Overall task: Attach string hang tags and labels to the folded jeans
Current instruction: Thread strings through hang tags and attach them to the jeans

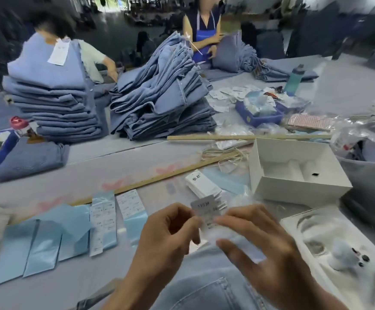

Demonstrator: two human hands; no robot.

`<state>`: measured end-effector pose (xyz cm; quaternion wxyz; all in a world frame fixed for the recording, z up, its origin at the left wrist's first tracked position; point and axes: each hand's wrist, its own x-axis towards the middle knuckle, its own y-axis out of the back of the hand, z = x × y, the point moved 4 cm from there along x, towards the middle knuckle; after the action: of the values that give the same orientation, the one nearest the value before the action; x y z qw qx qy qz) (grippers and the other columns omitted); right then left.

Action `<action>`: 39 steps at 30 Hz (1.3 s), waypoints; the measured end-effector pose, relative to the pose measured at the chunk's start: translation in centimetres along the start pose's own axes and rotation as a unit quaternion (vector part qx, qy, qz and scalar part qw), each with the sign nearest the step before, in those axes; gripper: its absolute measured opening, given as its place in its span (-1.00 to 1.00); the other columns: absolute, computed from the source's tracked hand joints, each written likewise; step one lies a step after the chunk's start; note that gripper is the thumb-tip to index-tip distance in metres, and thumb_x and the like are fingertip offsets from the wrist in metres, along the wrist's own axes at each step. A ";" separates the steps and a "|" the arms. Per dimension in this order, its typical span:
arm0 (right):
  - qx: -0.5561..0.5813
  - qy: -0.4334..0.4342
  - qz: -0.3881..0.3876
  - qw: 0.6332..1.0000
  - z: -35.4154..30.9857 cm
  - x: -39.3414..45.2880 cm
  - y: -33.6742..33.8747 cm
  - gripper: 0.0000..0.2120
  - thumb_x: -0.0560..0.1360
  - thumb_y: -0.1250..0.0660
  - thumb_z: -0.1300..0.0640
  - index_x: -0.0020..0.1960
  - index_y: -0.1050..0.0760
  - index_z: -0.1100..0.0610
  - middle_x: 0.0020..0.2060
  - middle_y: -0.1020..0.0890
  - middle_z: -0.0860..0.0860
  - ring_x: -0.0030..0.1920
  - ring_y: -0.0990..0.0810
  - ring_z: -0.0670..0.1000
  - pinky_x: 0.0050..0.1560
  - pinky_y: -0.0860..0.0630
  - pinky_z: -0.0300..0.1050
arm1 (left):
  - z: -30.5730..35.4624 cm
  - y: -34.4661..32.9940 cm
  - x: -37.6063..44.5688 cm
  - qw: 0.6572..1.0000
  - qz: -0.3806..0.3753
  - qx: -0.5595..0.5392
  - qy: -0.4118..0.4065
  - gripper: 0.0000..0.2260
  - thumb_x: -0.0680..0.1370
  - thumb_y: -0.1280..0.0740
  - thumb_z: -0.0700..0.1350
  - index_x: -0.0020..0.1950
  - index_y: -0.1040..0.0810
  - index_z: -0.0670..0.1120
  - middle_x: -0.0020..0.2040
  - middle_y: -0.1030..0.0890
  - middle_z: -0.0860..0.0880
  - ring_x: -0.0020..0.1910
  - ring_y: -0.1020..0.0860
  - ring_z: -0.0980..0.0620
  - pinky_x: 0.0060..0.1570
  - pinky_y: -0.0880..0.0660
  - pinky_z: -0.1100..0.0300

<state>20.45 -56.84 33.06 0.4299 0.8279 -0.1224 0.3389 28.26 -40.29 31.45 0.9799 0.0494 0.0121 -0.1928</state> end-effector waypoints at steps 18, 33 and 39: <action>0.336 -0.421 0.138 0.831 7.3 -4.7 -1.7 -0.87 0.39 -0.44 0.27 -0.19 -0.66 0.04 -0.41 -0.60 0.00 -0.39 -0.53 -0.15 -0.31 -0.48 -0.40 | -3.7 -2.3 5.7 0.989 -0.041 0.136 -0.030 -0.85 0.56 -0.38 0.04 -0.13 -0.71 0.05 -0.30 -0.68 0.05 -0.36 -0.57 0.18 -0.38 -0.45 0.33; 0.361 -0.560 0.341 0.663 11.5 -7.1 -1.0 -0.53 0.52 -0.26 0.46 -0.44 -0.63 0.08 -0.54 -0.55 0.01 -0.56 -0.49 -0.12 -0.48 -0.50 -0.36 | -19.4 -7.9 26.2 0.799 -0.122 0.585 -0.069 -0.66 0.62 -0.32 0.08 0.31 -0.49 -0.07 0.29 -0.53 -0.08 0.29 -0.46 -0.11 0.15 -0.49 0.00; 0.350 -0.583 0.357 0.640 12.1 -8.3 -1.4 -0.55 0.50 -0.26 0.46 -0.45 -0.62 0.10 -0.55 -0.54 0.10 -0.58 -0.49 -0.08 -0.50 -0.50 -0.33 | -22.4 -9.3 28.5 0.773 -0.142 0.614 -0.080 -0.52 0.51 -0.38 0.27 0.21 -0.46 -0.06 0.25 -0.48 -0.10 0.23 -0.44 -0.12 0.08 -0.46 0.01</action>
<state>20.50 -66.37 21.79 -0.2068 0.8346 -0.5058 -0.0699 50.98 -57.26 7.10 0.7007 0.6223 -0.1800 -0.2991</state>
